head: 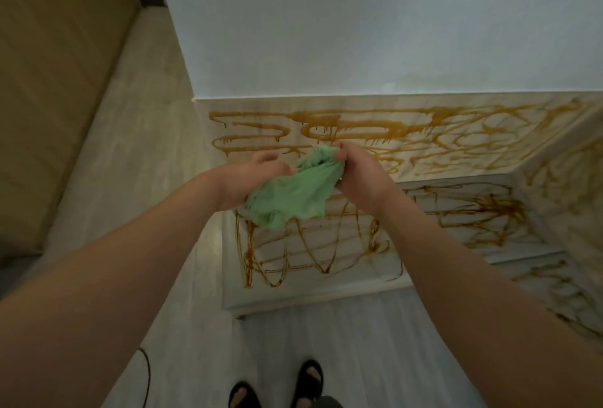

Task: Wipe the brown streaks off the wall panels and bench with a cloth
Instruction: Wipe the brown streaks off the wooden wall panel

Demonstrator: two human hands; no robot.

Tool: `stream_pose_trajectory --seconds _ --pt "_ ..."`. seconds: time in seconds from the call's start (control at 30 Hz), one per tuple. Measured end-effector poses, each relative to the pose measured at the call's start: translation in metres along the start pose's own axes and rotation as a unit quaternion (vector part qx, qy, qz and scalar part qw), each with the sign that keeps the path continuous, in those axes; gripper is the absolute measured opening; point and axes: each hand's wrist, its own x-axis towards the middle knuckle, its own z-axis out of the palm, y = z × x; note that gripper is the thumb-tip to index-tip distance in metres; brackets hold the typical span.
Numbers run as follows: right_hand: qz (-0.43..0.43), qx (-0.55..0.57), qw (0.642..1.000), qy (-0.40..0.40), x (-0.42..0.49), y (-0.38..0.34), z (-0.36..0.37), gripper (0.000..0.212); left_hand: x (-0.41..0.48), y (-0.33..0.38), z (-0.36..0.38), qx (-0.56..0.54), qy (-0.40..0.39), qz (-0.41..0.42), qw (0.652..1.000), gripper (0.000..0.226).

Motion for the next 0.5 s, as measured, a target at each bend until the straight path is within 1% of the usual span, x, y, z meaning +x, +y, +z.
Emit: stream_pose_trajectory --seconds 0.03,0.07,0.1,0.13,0.2,0.23,0.27,0.3,0.33,0.37,0.4,0.43,0.5 --pt "-0.003 -0.01 1.0 0.0 0.005 -0.001 -0.003 0.02 0.003 0.003 0.0 0.04 0.007 -0.001 0.999 0.077" --pt "-0.004 -0.019 1.0 0.006 0.009 0.0 -0.006 0.011 0.005 0.005 0.001 0.066 0.01 0.007 0.998 0.067" --pt "0.0 -0.038 0.999 0.014 0.014 0.001 -0.01 0.007 0.006 0.008 0.002 0.067 0.012 0.021 0.997 0.052" --pt "-0.001 -0.076 0.997 0.023 0.02 0.002 -0.015 0.008 0.009 0.009 0.0 0.049 0.021 0.042 0.998 0.039" --pt "-0.008 -0.183 0.983 0.03 0.027 0.004 -0.025 0.017 0.011 0.016 0.0 0.001 0.053 0.096 0.994 0.027" --pt "-0.001 -0.197 0.98 0.021 0.03 0.005 -0.028 0.022 0.012 0.02 -0.001 -0.019 0.067 0.116 0.991 0.026" --pt "0.015 -0.181 0.983 0.006 0.033 0.003 -0.027 0.032 0.013 0.026 -0.001 -0.031 0.073 0.127 0.989 0.029" --pt "0.034 -0.16 0.986 -0.022 0.036 0.002 -0.028 0.043 0.015 0.031 0.0 -0.035 0.078 0.129 0.988 0.032" --pt "0.039 -0.158 0.985 -0.055 0.038 -0.002 -0.027 0.05 0.017 0.037 0.0 -0.029 0.084 0.127 0.988 0.035" --pt "0.031 -0.18 0.98 -0.081 0.04 -0.005 -0.026 0.049 0.019 0.042 0.001 -0.022 0.09 0.126 0.988 0.037" --pt "0.015 -0.199 0.976 -0.09 0.043 -0.008 -0.025 0.043 0.02 0.046 0.001 -0.007 0.101 0.124 0.987 0.037" --pt "0.002 -0.192 0.978 -0.079 0.048 -0.009 -0.026 0.037 0.021 0.05 0.0 0.01 0.119 0.119 0.986 0.034" --pt "-0.008 -0.112 0.993 -0.038 0.057 -0.01 -0.029 0.033 0.023 0.052 -0.003 0.052 0.158 0.111 0.98 0.025"
